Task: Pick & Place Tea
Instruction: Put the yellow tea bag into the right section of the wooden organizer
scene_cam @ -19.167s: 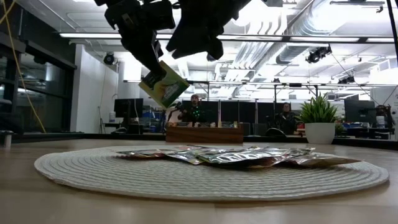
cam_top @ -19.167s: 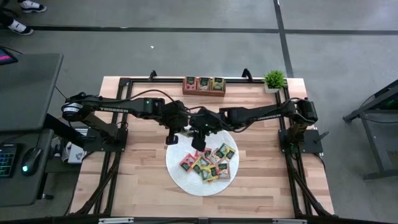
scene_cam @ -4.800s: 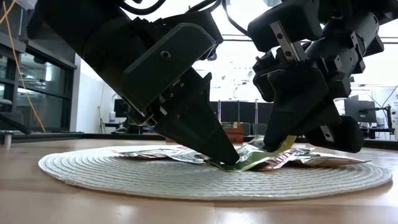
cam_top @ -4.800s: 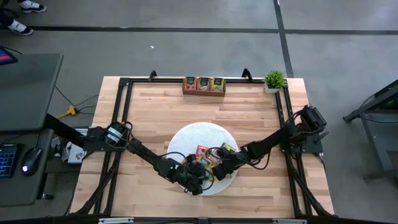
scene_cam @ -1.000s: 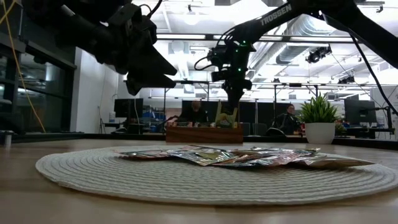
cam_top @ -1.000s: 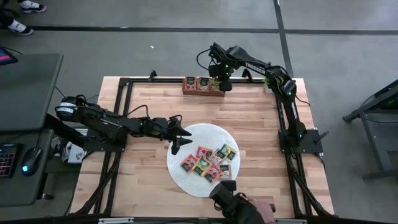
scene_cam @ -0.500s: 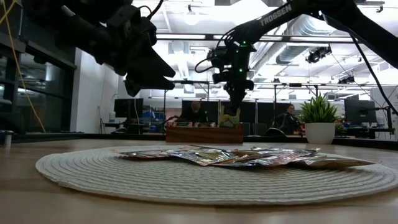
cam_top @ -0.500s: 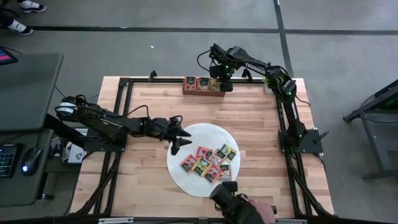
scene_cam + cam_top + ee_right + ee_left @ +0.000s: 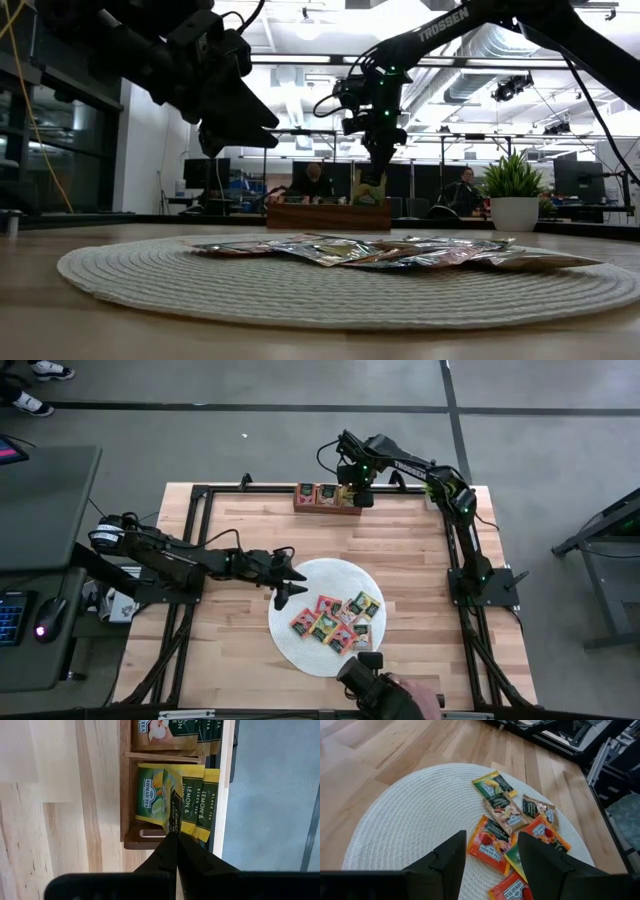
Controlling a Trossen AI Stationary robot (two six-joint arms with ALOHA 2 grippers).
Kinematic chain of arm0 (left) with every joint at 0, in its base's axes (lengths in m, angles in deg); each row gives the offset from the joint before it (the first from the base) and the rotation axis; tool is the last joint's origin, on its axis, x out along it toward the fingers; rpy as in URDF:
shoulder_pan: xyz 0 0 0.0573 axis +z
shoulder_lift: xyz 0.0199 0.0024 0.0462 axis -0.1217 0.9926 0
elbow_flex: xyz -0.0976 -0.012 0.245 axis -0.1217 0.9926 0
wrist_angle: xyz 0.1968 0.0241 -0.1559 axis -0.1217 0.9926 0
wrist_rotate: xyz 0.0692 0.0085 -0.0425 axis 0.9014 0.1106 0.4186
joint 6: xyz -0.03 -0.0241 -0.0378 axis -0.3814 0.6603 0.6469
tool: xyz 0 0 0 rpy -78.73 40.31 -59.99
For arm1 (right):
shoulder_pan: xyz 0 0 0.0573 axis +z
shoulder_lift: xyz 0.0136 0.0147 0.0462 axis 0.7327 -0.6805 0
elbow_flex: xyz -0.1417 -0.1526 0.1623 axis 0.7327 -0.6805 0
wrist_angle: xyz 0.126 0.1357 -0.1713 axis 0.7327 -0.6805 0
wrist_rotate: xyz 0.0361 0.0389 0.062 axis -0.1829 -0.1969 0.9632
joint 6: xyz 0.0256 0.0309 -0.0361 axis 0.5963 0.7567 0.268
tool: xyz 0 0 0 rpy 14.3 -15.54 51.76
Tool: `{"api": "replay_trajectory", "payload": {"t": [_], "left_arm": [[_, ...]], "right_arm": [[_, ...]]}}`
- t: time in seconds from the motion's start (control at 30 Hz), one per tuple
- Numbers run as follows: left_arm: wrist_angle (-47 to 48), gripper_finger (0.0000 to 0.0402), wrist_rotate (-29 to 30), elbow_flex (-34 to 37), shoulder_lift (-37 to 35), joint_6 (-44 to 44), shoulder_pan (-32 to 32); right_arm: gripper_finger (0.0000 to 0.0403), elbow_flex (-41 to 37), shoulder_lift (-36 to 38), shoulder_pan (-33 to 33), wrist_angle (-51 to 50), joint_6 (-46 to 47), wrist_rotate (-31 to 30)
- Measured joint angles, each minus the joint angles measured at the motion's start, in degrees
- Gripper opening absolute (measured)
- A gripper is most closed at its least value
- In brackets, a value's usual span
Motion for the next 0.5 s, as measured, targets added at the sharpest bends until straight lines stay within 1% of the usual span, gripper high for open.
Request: {"api": "replay_trajectory", "payload": {"t": [0.13, 0.23, 0.5], "left_arm": [[0.0, 0.0177, -0.7, 0.0, 0.0, 0.0, 0.0], [0.0, 0.0177, -0.7, 0.0, 0.0, 0.0, 0.0], [0.0, 0.0177, -0.7, 0.0, 0.0, 0.0, 0.0]], "right_arm": [[0.0004, 0.0, 0.0, 0.0, -0.1, 1.0, 0.1], [0.0016, 0.0, 0.0, 0.0, -0.6, 1.0, 0.1], [0.0079, 0.0, 0.0, 0.0, -1.6, 4.4, 1.6]]}}
